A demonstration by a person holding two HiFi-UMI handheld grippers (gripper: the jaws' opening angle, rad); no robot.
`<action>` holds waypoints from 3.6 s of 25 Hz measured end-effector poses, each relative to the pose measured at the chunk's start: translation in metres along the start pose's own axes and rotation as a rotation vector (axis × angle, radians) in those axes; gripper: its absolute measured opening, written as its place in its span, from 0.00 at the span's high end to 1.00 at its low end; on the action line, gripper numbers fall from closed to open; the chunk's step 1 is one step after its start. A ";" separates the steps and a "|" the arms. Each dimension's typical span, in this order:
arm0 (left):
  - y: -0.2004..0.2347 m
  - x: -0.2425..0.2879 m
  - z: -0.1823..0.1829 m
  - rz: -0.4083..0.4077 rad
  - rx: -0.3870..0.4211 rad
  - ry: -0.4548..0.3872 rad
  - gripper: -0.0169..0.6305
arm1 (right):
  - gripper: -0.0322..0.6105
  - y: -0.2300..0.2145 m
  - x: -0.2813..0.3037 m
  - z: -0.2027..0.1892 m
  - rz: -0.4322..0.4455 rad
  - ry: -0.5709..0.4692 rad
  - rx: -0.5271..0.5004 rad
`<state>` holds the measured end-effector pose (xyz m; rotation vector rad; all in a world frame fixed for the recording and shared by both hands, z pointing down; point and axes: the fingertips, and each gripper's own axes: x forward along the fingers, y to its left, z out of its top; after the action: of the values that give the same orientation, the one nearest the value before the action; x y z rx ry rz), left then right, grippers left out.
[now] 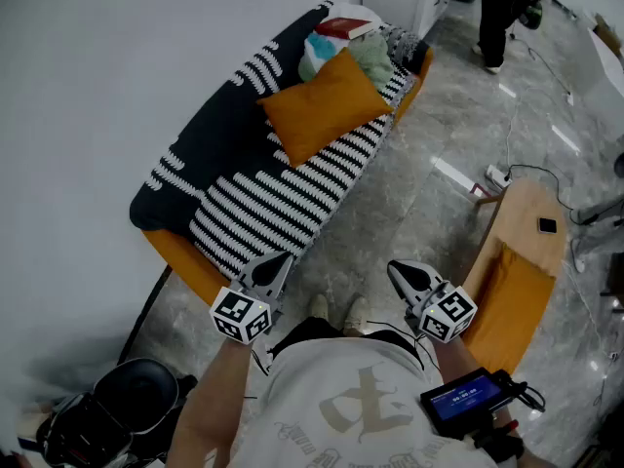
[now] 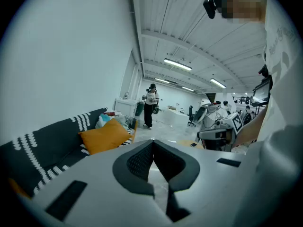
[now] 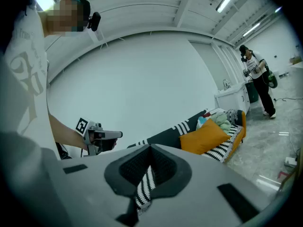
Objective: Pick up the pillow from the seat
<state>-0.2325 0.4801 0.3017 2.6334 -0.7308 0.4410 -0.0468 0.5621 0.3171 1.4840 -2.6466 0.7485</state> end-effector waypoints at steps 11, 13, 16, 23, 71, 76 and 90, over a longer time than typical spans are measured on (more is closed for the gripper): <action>-0.003 0.003 0.004 -0.044 0.012 -0.024 0.96 | 0.93 -0.002 0.003 0.024 -0.028 -0.102 -0.010; -0.003 0.005 0.005 -0.053 0.017 -0.029 0.96 | 0.93 -0.006 0.004 0.027 -0.040 -0.110 -0.014; -0.002 0.006 0.010 -0.056 0.025 -0.035 0.96 | 0.93 -0.008 0.009 0.032 -0.045 -0.111 -0.025; -0.005 0.016 0.014 -0.066 0.028 -0.031 0.96 | 0.93 -0.018 0.013 0.032 -0.058 -0.089 -0.030; 0.051 0.158 0.071 -0.194 0.060 0.004 0.96 | 0.93 -0.142 0.063 0.084 -0.261 -0.033 -0.028; 0.078 0.162 0.075 -0.191 0.039 -0.013 0.96 | 0.93 -0.145 0.083 0.095 -0.288 -0.032 -0.047; 0.113 0.186 0.071 -0.157 -0.024 -0.006 0.96 | 0.93 -0.180 0.115 0.101 -0.281 0.020 -0.033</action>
<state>-0.1280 0.2807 0.3416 2.6460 -0.5219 0.3780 0.0570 0.3496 0.3273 1.7765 -2.3507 0.6867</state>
